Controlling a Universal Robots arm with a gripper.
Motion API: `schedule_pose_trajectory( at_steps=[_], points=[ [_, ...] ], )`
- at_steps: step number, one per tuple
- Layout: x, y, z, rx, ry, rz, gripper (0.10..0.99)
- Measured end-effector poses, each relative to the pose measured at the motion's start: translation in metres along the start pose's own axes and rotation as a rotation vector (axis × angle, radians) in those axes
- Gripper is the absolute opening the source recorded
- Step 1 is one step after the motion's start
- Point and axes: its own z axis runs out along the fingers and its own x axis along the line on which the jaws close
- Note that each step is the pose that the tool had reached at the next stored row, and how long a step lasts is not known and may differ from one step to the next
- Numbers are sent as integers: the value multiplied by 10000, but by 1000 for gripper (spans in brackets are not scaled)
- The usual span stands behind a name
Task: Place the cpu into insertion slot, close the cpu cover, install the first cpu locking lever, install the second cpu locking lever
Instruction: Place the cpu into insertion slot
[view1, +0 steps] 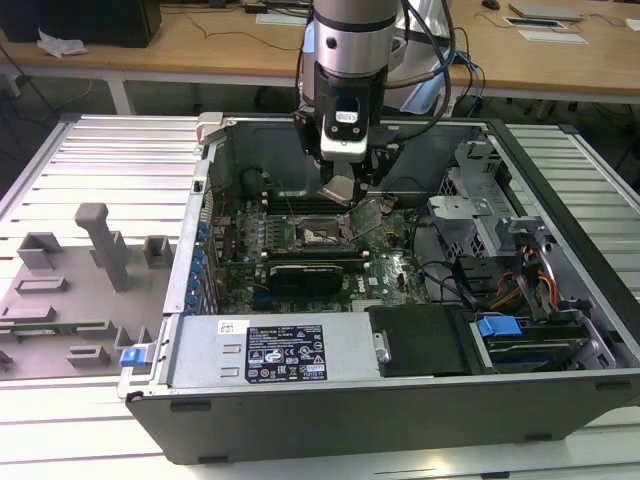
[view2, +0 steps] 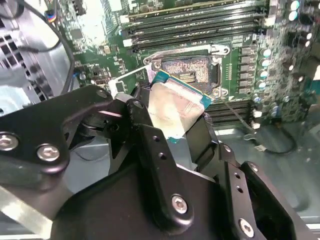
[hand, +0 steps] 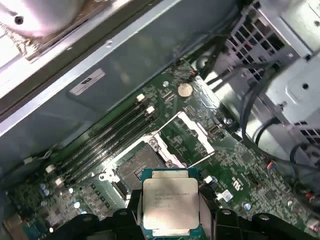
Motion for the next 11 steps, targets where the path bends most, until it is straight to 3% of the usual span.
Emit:
schedule_pose_trajectory(
  at_steps=[5, 8, 11],
  points=[
    [0, -1, 13, 0, -119, 1208, 541],
    [0, -2, 24, 1, -226, 2289, 541],
    [0, -3, 29, 2, -283, 2868, 541]
  ],
)
